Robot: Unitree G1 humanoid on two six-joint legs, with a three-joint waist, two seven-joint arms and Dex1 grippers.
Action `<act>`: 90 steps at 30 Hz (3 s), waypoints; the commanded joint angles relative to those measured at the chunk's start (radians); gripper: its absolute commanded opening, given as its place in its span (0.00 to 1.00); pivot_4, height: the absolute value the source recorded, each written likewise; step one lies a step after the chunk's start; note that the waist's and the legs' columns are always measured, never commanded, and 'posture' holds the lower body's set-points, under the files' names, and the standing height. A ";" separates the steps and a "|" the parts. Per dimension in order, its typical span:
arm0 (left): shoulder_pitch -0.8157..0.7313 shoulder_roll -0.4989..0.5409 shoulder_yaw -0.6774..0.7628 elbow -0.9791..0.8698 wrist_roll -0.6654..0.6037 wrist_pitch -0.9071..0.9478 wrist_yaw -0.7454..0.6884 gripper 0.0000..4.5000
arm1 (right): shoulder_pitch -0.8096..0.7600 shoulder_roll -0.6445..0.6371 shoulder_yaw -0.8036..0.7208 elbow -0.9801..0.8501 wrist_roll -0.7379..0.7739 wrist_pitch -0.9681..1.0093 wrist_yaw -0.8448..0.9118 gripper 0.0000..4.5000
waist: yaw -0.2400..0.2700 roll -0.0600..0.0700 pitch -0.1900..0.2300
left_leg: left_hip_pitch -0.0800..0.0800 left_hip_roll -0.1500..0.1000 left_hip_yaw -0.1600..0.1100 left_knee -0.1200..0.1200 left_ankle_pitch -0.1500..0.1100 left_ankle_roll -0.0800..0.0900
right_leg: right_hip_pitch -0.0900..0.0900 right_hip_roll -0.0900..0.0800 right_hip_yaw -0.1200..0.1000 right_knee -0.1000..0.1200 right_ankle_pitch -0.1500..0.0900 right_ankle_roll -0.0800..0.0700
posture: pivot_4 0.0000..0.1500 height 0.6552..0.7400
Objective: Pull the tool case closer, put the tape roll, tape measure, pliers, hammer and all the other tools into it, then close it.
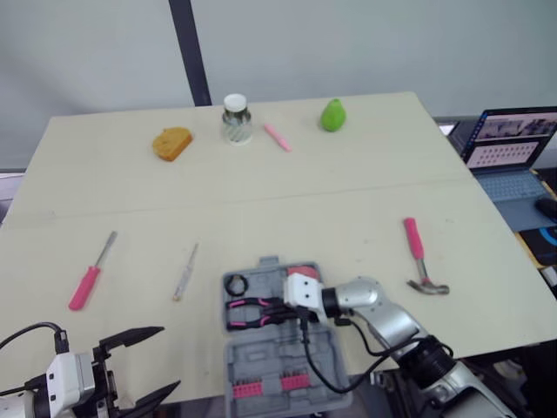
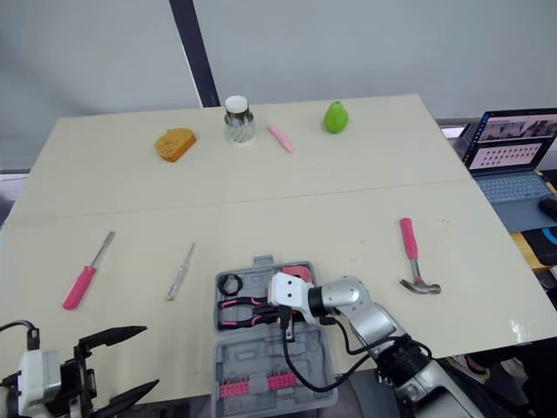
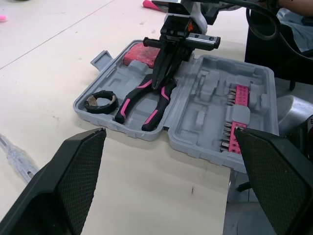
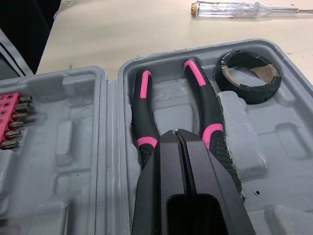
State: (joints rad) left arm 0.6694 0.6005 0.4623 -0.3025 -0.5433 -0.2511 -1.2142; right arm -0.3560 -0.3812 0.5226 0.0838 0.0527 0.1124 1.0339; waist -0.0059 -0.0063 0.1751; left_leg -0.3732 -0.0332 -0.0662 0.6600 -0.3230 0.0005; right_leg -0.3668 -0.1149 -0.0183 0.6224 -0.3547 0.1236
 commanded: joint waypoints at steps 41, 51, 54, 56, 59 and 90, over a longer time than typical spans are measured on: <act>-0.386 0.045 -0.225 0.157 0.000 0.049 -0.058 1.00 | 0.334 -0.350 -0.571 -0.845 0.481 0.726 -0.231 0.01 | 0.002 0.005 0.003 | 0.001 -0.006 -0.010 -0.011 0.006 0.001 | 0.011 -0.002 -0.025 -0.011 0.000 0.001 | 1.00 0.99; -0.378 0.045 -0.222 0.157 0.002 0.041 -0.058 1.00 | 0.329 -0.365 -0.569 -0.822 0.493 0.715 -0.236 0.01 | 0.032 0.008 0.006 | 0.000 -0.022 -0.038 -0.013 0.019 0.002 | 0.024 -0.017 -0.053 -0.015 0.000 0.003 | 1.00 0.99; -0.369 0.047 -0.216 0.153 -0.001 0.040 -0.060 1.00 | 0.334 -0.369 -0.573 -0.823 0.496 0.712 -0.236 0.01 | 0.032 0.008 0.006 | -0.001 -0.022 -0.037 -0.013 0.018 0.002 | 0.023 -0.017 -0.044 -0.016 0.000 0.003 | 1.00 0.99; -0.367 0.049 -0.214 0.152 -0.002 0.039 -0.061 1.00 | 0.335 -0.371 -0.575 -0.823 0.500 0.713 -0.239 0.01 | 0.032 0.009 0.006 | -0.001 -0.021 -0.036 -0.014 0.018 0.002 | 0.022 -0.017 -0.042 -0.016 0.000 0.003 | 1.00 0.99; -0.366 0.049 -0.215 0.152 -0.001 0.040 -0.060 1.00 | 0.339 -0.372 -0.576 -0.822 0.503 0.712 -0.242 0.01 | 0.032 0.009 0.006 | -0.001 -0.021 -0.035 -0.014 0.018 0.002 | 0.021 -0.016 -0.041 -0.016 0.000 0.003 | 1.00 0.99; -0.106 0.006 -0.021 0.116 -0.025 0.046 -0.033 1.00 | 0.790 -0.510 -0.832 -0.801 0.514 0.591 -0.142 0.99 | 0.034 0.010 0.007 | -0.001 -0.014 -0.028 -0.014 0.014 0.002 | 0.021 -0.015 -0.038 -0.021 0.000 0.003 | 1.00 0.99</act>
State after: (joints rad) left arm 0.5353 0.6112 0.4218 -0.2068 -0.5842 -0.1637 -1.2217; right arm 0.4268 -0.8929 -0.3130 -0.7265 0.6035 0.7578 0.8860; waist 0.0277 0.0033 0.1823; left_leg -0.3737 -0.0470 -0.0927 0.6469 -0.3102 0.0024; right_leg -0.3464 -0.1298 -0.0565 0.6014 -0.3546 0.1270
